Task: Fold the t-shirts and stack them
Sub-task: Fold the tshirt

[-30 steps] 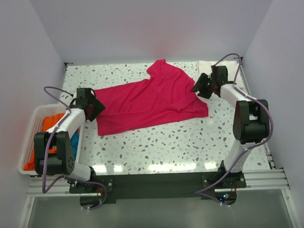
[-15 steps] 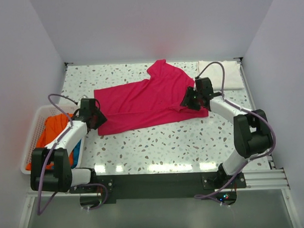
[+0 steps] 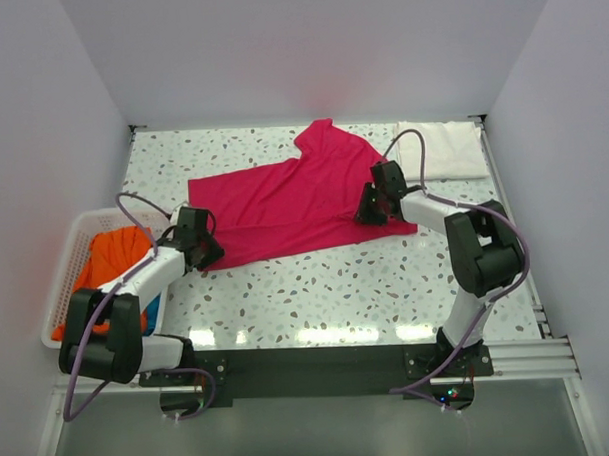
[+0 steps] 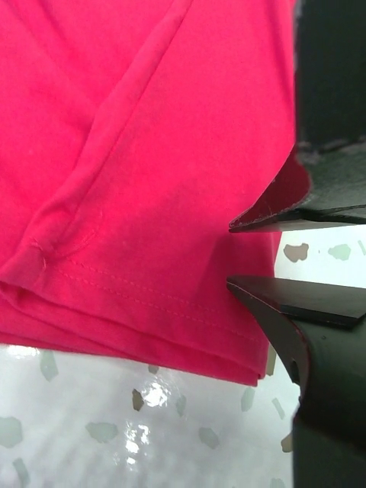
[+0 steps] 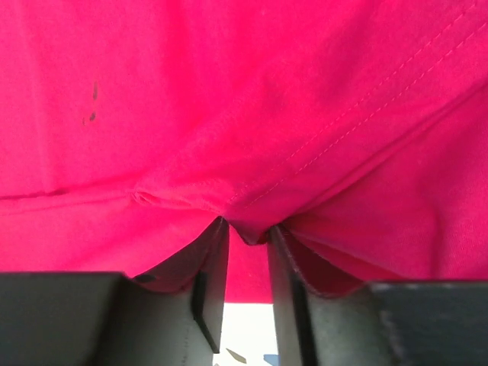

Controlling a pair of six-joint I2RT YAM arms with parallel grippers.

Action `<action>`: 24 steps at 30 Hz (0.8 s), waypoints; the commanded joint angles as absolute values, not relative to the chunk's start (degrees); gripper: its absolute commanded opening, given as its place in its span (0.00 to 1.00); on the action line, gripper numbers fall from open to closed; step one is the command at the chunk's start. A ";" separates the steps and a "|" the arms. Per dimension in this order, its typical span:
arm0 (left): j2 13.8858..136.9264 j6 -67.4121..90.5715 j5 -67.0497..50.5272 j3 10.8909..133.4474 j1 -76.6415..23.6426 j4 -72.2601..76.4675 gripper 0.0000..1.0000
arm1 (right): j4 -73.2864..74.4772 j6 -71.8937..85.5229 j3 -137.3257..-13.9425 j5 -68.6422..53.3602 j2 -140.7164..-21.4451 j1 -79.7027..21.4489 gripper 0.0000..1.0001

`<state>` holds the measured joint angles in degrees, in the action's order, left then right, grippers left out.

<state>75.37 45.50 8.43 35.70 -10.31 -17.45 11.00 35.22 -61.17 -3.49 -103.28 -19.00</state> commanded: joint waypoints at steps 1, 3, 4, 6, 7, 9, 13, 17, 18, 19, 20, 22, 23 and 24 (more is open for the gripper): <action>76.11 46.41 11.07 34.81 -10.72 -15.64 0.34 | 8.08 36.12 -65.12 -1.23 -103.97 -19.16 0.24; 76.38 46.41 11.77 34.45 -10.72 -15.73 0.33 | 8.96 35.86 -67.05 -1.14 -104.59 -19.25 0.16; 76.46 46.58 12.04 34.37 -10.72 -15.91 0.33 | 9.31 35.77 -67.76 -1.23 -104.76 -19.34 0.15; 76.55 46.58 12.56 33.93 -10.72 -16.00 0.31 | 10.28 35.33 -70.12 -1.40 -105.90 -19.42 0.14; 76.55 46.76 12.74 33.58 -10.72 -15.91 0.31 | 10.81 34.64 -71.09 -1.49 -106.43 -19.51 0.14; 76.73 46.85 12.92 33.31 -10.72 -15.91 0.30 | 12.38 34.10 -74.25 -1.67 -108.09 -19.60 0.13; 76.90 47.02 13.10 33.31 -10.72 -16.26 0.29 | 13.80 32.44 -79.53 -2.46 -111.96 -20.30 0.12; 76.38 46.67 12.83 33.66 -10.72 -16.52 0.29 | 15.99 29.37 -85.60 -4.39 -116.97 -21.18 0.13; 76.12 46.58 12.57 33.75 -10.72 -16.52 0.29 | 16.61 28.83 -87.87 -4.66 -117.77 -21.27 0.16; 75.94 46.50 12.31 33.92 -10.72 -16.52 0.31 | 17.22 27.35 -88.85 -5.53 -119.25 -21.53 0.24; 75.50 46.49 12.22 34.19 -10.72 -16.70 0.32 | 18.53 26.73 -90.51 -5.54 -119.62 -21.53 0.29; 75.06 46.49 12.04 34.71 -10.72 -17.05 0.36 | 20.47 24.71 -91.49 -4.75 -119.27 -21.62 0.46; 74.80 46.49 11.95 34.89 -10.72 -17.49 0.42 | 21.96 24.26 -91.58 -3.09 -117.70 -21.53 0.60; 74.01 46.58 12.30 35.24 -10.72 -17.84 0.44 | 22.32 23.65 -90.89 -1.77 -116.29 -21.62 0.67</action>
<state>75.94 46.04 10.85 33.93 -10.33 -17.30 18.48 27.79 -88.44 -3.90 -119.92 -21.45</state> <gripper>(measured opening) 0.411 0.606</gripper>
